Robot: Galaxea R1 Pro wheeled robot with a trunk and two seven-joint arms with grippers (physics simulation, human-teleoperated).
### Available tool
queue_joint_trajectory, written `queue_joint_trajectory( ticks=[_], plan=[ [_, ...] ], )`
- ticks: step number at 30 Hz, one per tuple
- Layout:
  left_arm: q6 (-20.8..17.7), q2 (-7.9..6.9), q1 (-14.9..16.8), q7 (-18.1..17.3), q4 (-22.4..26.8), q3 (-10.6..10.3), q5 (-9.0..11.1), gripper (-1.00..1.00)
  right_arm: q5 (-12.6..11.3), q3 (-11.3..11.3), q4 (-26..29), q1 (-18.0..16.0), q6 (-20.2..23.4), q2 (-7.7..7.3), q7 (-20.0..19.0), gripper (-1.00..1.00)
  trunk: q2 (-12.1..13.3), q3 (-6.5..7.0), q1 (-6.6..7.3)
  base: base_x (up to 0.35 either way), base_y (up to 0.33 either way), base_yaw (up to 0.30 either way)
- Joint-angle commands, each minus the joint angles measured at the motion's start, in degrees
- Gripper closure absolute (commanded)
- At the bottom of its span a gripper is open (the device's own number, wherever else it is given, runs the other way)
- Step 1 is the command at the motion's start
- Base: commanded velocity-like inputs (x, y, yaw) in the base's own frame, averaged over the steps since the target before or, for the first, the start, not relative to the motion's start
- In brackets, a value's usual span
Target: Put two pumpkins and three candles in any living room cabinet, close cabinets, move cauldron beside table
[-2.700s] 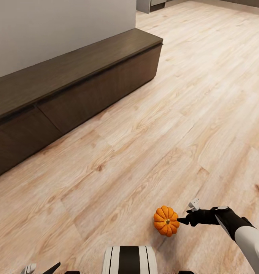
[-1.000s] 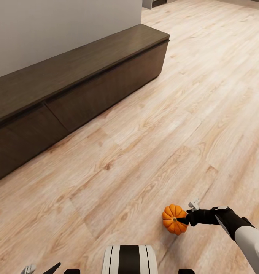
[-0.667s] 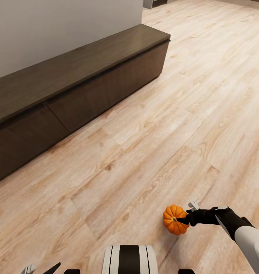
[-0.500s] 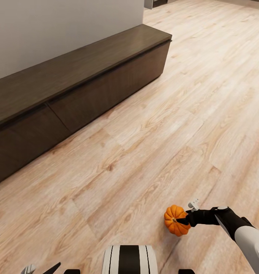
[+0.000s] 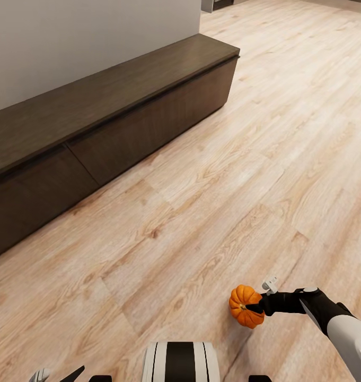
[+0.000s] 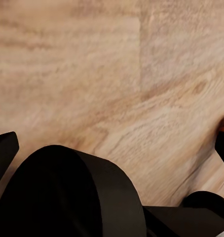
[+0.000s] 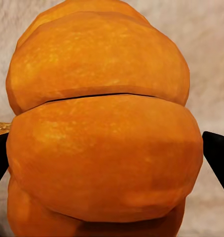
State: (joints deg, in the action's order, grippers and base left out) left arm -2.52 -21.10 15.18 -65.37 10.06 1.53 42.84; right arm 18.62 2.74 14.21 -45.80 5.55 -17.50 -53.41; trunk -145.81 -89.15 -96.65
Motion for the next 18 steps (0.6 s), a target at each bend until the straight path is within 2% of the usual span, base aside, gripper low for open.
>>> queue_joint_trajectory(
  ticks=[1, 18],
  plan=[
    [-0.3, 0.0, 0.0, -0.2, 0.0, 0.1, 0.0, -1.0, 0.5, 0.4, 0.1, 0.0, 0.6, 0.01, 1.5, 1.0, 0.0, -0.04, 0.0, 0.0, 0.0, 0.0],
    [-0.3, 0.0, 0.0, -0.2, 0.0, 0.1, 0.0, -1.0, 0.5, 0.4, 0.1, 0.0, 0.6, 0.01, 1.5, 1.0, 0.0, -0.04, 0.0, 0.0, 0.0, 0.0]
  ],
)
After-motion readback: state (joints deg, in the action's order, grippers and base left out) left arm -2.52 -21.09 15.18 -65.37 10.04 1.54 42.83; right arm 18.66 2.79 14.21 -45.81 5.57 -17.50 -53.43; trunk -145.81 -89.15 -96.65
